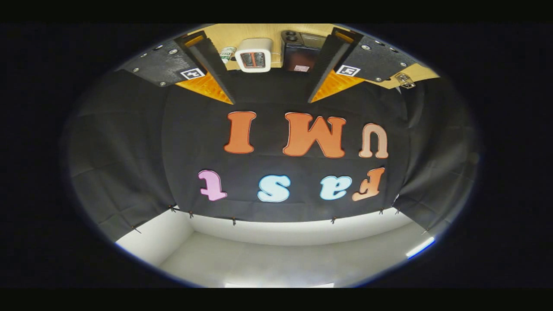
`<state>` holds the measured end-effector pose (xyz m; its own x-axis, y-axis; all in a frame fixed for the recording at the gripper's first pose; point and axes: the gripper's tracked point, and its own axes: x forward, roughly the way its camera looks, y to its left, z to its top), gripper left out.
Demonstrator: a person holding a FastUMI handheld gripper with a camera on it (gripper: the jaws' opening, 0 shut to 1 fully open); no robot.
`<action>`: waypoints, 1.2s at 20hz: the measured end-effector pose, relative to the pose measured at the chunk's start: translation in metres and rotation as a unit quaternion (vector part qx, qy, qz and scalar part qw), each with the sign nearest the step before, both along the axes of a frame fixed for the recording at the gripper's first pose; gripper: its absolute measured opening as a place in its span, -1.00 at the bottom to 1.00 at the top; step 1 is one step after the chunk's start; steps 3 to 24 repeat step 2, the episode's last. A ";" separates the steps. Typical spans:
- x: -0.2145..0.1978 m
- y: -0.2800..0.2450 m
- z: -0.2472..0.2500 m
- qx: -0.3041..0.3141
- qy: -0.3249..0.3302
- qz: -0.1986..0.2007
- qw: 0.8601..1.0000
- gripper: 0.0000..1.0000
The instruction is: Open the toaster oven, put the food inside, and close the toaster oven door.
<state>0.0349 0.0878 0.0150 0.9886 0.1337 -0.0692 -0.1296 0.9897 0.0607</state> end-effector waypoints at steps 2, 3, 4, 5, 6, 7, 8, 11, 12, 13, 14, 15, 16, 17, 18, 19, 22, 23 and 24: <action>0.000 0.001 -0.003 -0.007 0.003 0.003 1.000 0.89; 0.000 0.001 -0.003 -0.007 0.003 0.003 1.000 0.89; 0.000 0.001 -0.003 -0.007 0.003 0.003 1.000 0.89; 0.000 0.001 -0.003 -0.007 0.003 0.003 1.000 0.89; 0.000 0.001 -0.003 -0.007 0.003 0.003 1.000 0.89; 0.000 0.001 -0.003 -0.007 0.003 0.003 1.000 0.89; 0.000 0.001 -0.003 -0.007 0.003 0.003 1.000 0.89; 0.000 0.001 -0.003 -0.007 0.003 0.003 1.000 0.89; 0.000 0.001 -0.003 -0.007 0.003 0.003 1.000 0.89; 0.000 0.001 -0.003 -0.007 0.003 0.003 1.000 0.89; 0.000 0.001 -0.003 -0.007 0.003 0.003 1.000 0.89; 0.000 0.001 -0.003 -0.007 0.003 0.003 1.000 0.89; 0.000 0.001 -0.003 -0.007 0.003 0.003 1.000 0.89; 0.000 0.001 -0.003 -0.007 0.003 0.003 1.000 0.89; 0.000 0.001 -0.003 -0.007 0.003 0.003 1.000 0.89; 0.000 0.001 -0.003 -0.007 0.003 0.003 1.000 0.89; 0.000 0.001 -0.003 -0.007 0.003 0.003 1.000 0.89; 0.000 0.001 -0.003 -0.007 0.003 0.003 1.000 0.89; 0.000 0.001 -0.003 -0.007 0.003 0.003 1.000 0.89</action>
